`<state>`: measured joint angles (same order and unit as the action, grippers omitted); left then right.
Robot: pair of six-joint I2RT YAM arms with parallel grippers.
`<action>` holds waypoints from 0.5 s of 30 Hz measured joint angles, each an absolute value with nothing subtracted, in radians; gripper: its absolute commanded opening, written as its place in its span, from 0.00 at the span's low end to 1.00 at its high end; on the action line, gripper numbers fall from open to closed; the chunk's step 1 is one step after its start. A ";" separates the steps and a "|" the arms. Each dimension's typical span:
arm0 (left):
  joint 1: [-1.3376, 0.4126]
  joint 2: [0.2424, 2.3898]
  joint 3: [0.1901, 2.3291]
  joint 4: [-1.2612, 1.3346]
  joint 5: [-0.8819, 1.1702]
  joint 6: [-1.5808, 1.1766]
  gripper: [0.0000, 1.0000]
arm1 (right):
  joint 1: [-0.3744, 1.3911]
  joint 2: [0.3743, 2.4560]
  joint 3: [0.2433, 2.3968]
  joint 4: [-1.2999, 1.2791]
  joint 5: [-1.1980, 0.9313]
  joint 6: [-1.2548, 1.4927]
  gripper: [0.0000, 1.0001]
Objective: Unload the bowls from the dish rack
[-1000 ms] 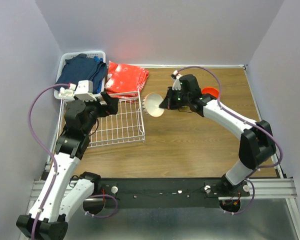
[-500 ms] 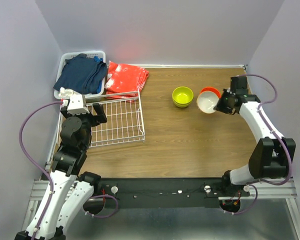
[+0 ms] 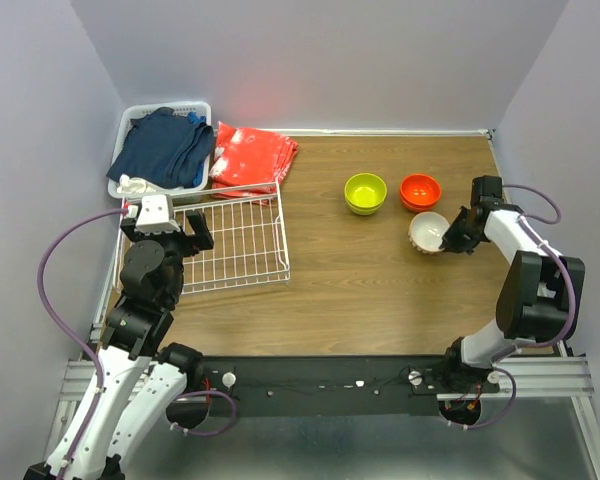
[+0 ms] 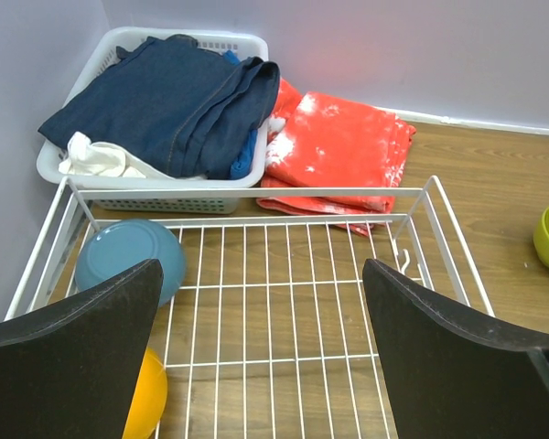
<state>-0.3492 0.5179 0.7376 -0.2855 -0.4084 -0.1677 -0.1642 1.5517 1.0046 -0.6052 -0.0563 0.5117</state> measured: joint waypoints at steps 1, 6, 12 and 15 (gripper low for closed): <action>-0.349 0.516 0.738 -0.286 -0.410 -0.167 0.99 | -0.165 1.562 1.004 -0.603 -0.048 0.516 0.11; -0.349 0.515 0.737 -0.286 -0.412 -0.163 0.99 | -0.166 1.612 1.003 -0.561 -0.014 0.527 0.21; -0.349 0.515 0.737 -0.286 -0.413 -0.161 0.99 | -0.166 1.642 1.003 -0.515 -0.001 0.535 0.53; -0.349 0.516 0.736 -0.286 -0.412 -0.161 0.99 | -0.166 1.640 1.003 -0.507 0.002 0.530 0.77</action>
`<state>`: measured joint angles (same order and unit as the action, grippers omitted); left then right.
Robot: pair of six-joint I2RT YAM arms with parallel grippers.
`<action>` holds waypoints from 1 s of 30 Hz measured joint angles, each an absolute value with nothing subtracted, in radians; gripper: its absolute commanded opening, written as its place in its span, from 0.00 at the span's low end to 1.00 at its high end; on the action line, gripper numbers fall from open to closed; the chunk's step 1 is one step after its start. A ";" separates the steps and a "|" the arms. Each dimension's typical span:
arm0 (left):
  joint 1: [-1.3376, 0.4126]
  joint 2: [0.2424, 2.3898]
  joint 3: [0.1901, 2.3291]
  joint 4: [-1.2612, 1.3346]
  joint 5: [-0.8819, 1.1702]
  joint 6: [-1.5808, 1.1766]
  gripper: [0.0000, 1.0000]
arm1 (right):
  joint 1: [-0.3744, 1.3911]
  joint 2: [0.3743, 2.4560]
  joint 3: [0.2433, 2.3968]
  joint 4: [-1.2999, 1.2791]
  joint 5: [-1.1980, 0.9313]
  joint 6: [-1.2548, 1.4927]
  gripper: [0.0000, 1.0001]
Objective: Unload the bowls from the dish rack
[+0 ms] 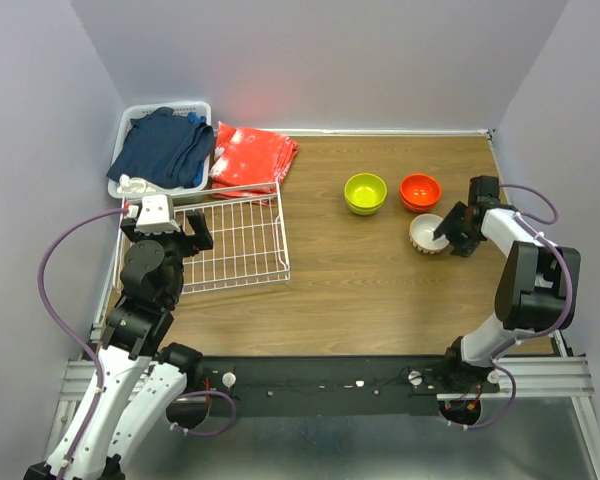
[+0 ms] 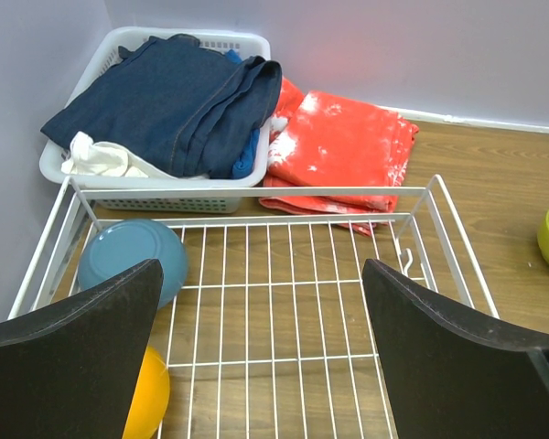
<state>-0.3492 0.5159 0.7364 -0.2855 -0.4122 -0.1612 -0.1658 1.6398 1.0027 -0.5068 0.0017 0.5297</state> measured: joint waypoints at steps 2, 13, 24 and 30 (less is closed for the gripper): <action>-0.349 0.518 0.736 -0.286 -0.412 -0.161 0.99 | -0.166 1.619 1.001 -0.509 0.004 0.530 0.85; -0.349 0.622 0.736 -0.284 -0.411 -0.162 0.99 | -0.166 1.218 0.947 -0.411 -0.048 0.532 1.00; -0.349 0.937 0.859 -0.420 -0.471 -0.175 0.99 | -0.151 1.164 0.702 -0.122 -0.339 0.537 1.00; -0.303 1.063 0.910 -0.552 -0.550 -0.208 0.99 | -0.001 1.193 0.676 -0.089 -0.358 0.519 1.00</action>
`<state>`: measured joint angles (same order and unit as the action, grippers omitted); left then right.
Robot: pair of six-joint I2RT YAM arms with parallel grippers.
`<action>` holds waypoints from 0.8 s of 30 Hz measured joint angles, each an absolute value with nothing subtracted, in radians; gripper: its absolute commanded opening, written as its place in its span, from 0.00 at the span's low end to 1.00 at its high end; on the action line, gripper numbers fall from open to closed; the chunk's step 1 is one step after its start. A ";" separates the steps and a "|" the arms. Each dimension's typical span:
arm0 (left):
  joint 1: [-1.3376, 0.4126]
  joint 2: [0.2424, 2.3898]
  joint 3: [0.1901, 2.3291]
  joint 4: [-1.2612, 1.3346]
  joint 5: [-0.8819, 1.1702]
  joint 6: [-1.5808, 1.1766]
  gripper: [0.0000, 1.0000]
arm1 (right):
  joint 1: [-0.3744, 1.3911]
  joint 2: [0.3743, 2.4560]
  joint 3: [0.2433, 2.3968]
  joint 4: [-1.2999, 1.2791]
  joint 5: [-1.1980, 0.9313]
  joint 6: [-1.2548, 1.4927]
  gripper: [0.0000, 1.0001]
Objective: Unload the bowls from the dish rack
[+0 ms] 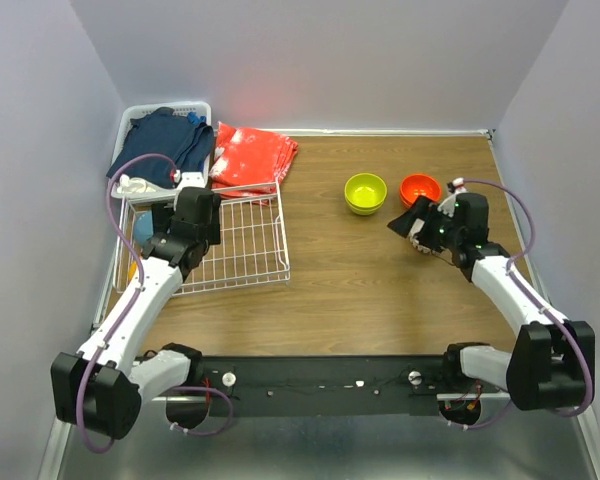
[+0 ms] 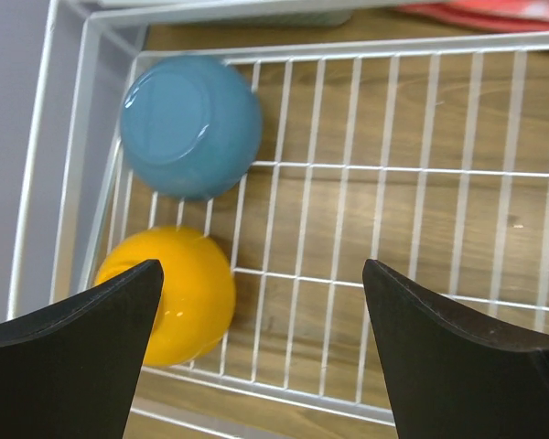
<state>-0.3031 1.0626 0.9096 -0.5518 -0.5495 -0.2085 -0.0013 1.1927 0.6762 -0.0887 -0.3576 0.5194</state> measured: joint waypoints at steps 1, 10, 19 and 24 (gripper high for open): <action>-0.292 1.069 0.909 -0.564 -0.555 -0.210 0.99 | 0.025 1.192 0.677 -0.083 -0.356 0.514 1.00; -0.193 1.251 0.921 -0.567 -0.616 -0.182 0.99 | 0.245 1.152 0.676 -0.067 -0.305 0.459 1.00; -0.160 1.473 1.066 -0.479 -0.716 -0.126 0.97 | 0.345 1.063 0.630 -0.038 -0.203 0.429 1.00; -0.133 1.542 1.068 -0.424 -0.759 -0.088 0.95 | 0.361 1.035 0.614 -0.038 -0.151 0.418 1.00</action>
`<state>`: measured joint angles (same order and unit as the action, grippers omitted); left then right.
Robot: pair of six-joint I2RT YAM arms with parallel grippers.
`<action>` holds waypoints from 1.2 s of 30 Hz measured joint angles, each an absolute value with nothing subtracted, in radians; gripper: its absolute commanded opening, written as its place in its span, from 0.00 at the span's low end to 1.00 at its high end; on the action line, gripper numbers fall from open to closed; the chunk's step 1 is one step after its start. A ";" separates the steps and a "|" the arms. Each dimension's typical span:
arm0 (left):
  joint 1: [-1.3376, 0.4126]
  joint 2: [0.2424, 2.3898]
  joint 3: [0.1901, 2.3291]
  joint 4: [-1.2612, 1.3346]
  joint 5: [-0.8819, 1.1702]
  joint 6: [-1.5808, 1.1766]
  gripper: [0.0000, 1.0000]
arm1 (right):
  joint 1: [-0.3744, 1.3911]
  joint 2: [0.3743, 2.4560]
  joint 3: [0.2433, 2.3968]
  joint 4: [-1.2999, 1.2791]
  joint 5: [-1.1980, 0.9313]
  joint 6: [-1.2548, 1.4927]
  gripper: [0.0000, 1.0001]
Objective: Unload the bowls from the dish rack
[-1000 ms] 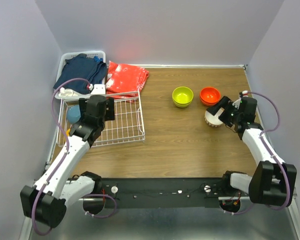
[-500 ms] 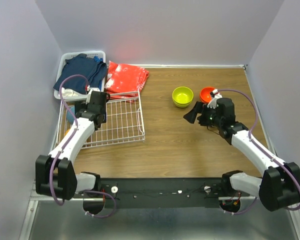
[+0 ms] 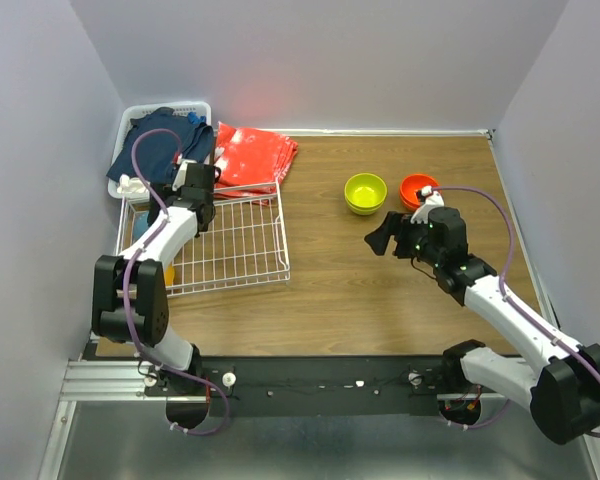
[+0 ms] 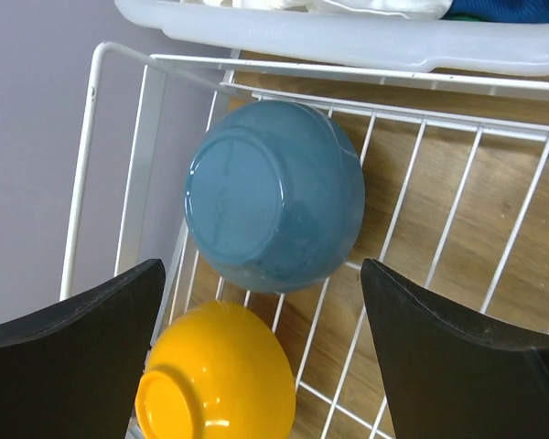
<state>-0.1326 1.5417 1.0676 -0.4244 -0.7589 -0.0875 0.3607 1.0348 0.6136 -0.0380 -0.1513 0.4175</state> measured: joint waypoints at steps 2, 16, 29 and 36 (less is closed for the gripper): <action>-0.128 1.563 1.068 -0.405 -0.765 -0.074 0.95 | 0.364 1.030 0.610 -0.037 -0.139 0.416 1.00; -0.101 1.714 1.072 -0.339 -0.783 -0.031 0.88 | 0.372 1.024 0.599 -0.036 -0.087 0.398 1.00; -0.097 1.738 1.074 -0.338 -0.812 -0.018 0.85 | 0.372 1.024 0.597 -0.035 -0.071 0.392 1.00; -0.101 1.764 1.092 -0.344 -0.831 -0.007 0.65 | 0.372 1.024 0.595 -0.032 -0.070 0.391 1.00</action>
